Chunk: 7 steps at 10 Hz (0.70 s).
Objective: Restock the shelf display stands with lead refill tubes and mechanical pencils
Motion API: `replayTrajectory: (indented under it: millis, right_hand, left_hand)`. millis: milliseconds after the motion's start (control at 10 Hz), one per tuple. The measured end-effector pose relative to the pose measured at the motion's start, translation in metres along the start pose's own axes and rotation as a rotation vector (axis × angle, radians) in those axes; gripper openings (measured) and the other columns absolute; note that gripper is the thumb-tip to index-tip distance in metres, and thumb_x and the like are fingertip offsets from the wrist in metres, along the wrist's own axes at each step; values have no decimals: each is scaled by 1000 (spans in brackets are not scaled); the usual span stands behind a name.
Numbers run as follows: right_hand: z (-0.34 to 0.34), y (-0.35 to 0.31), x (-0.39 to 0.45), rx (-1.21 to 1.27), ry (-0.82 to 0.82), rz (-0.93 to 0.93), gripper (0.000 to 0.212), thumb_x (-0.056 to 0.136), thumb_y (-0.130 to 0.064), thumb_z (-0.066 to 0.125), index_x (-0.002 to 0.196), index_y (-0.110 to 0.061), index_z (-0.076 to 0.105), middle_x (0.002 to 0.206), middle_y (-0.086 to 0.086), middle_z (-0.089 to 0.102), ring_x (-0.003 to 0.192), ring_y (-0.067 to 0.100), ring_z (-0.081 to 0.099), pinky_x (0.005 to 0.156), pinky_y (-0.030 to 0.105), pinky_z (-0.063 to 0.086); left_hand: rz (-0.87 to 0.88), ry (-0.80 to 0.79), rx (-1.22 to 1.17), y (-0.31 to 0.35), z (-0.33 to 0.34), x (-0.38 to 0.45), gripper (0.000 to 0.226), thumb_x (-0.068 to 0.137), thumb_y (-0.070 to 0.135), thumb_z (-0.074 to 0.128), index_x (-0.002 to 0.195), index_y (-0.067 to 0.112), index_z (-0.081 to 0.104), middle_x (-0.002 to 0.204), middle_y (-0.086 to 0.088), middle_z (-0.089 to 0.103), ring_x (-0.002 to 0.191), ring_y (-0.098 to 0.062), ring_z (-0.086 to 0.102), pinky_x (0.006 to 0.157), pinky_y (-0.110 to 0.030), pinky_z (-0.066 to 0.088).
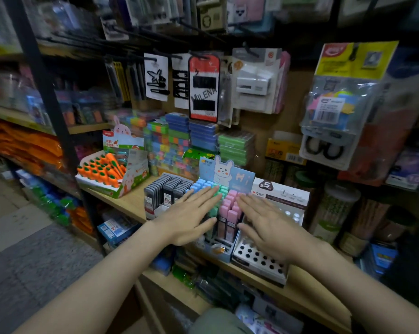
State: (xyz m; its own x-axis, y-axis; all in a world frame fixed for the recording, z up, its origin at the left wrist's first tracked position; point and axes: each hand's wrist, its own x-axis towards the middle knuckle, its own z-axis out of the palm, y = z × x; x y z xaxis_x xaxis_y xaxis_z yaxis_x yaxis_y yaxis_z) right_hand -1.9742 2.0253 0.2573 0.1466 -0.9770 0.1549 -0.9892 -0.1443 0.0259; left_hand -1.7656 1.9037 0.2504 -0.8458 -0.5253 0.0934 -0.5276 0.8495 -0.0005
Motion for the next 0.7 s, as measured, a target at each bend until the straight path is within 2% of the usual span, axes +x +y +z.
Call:
replayTrajectory:
  millis: [100, 200, 300, 400, 500, 600, 700]
  right_hand:
    - [-13, 11, -25, 58, 95, 68, 65, 102, -51, 25, 156, -20, 7, 163, -1, 6, 150, 11, 1, 114, 19, -11]
    - [-15, 21, -52, 27, 56, 112, 67, 102, -50, 30, 156, -16, 7, 164, 5, 6, 151, 17, 2, 116, 23, -5]
    - [-7, 21, -63, 2, 19, 122, 71, 102, -47, 34, 156, -11, 7, 163, 11, 7, 150, 22, 5, 119, 29, 1]
    - [3, 19, -67, 84, -8, 134, 70, 102, -42, 39, 155, -8, 8, 163, 12, 8, 150, 23, 6, 118, 26, 0]
    - [9, 22, -66, 74, 2, 138, 72, 101, -41, 42, 155, -7, 9, 162, 12, 9, 150, 24, 7, 120, 32, 2]
    - [-4, 18, -59, 99, -10, 161, 70, 99, -42, 45, 154, -11, 16, 161, 11, 18, 148, 25, 15, 121, 40, 14]
    - [-23, 11, -50, 239, 66, 213, 64, 96, -36, 49, 152, -16, 24, 156, 12, 29, 144, 29, 27, 116, 44, 28]
  left_hand:
    - [-31, 125, -93, 21, -6, -4, 62, 102, 49, 23, 155, 28, -3, 161, 10, -14, 147, -5, -16, 120, -29, -9]
    - [15, 125, -144, 60, -2, 2, 64, 102, 46, 29, 155, 24, 2, 162, 6, -8, 148, -8, -10, 120, -28, -7]
    - [42, 61, -112, 92, 10, 12, 70, 101, 43, 37, 155, 21, -1, 162, 2, -10, 149, -12, -11, 122, -36, -6]
    - [19, 31, -80, 101, 17, 18, 75, 99, 43, 41, 155, 21, -4, 163, 1, -9, 149, -13, -9, 119, -35, -8]
    - [-9, 13, -24, 105, 13, 19, 82, 95, 43, 47, 155, 19, -4, 163, -2, -10, 149, -16, -12, 122, -41, -4]
    - [-38, 29, -16, 105, 6, 9, 84, 92, 35, 54, 155, 23, 0, 163, 0, -11, 149, -18, -12, 122, -43, 0]
    - [-81, 170, 14, 96, -7, -14, 72, 91, 26, 54, 153, 26, 18, 162, 3, 12, 149, -18, 7, 121, -43, 13]
